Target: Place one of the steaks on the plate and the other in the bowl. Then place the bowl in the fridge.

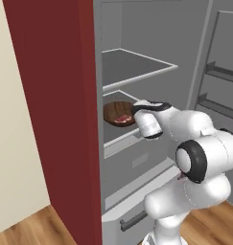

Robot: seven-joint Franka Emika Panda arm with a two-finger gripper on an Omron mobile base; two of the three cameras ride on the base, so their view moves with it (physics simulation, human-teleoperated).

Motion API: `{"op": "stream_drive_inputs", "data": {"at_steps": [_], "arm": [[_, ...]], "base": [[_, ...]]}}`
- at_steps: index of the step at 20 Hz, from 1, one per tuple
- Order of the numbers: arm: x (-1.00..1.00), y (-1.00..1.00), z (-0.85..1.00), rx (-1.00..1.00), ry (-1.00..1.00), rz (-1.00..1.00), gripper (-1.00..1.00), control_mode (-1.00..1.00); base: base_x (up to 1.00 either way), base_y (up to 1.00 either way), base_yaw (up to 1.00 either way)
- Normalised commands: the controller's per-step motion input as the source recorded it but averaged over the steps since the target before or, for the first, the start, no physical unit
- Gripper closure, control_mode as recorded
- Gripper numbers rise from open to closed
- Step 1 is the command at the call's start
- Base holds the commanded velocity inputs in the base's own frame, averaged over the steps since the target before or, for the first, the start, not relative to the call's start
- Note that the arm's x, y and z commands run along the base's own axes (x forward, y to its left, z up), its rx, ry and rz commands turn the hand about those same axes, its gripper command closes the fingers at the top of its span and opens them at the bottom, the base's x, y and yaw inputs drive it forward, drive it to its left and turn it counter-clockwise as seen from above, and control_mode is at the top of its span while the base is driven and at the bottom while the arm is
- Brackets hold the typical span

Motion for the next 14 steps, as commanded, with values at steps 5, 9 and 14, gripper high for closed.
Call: {"op": "stream_drive_inputs", "data": {"at_steps": [5,9,14], "arm": [[-0.75,-0.31,1.00,-0.26,0.11,0.00,-1.00,-1.00],[-0.14,-0.18,1.00,-0.25,0.35,0.07,-1.00,-1.00],[-0.17,-0.23,1.00,-0.18,0.32,0.28,-1.00,-1.00]], "base": [[0.00,0.00,0.00],[0.00,0.00,0.00],[0.00,0.00,0.00]]}}
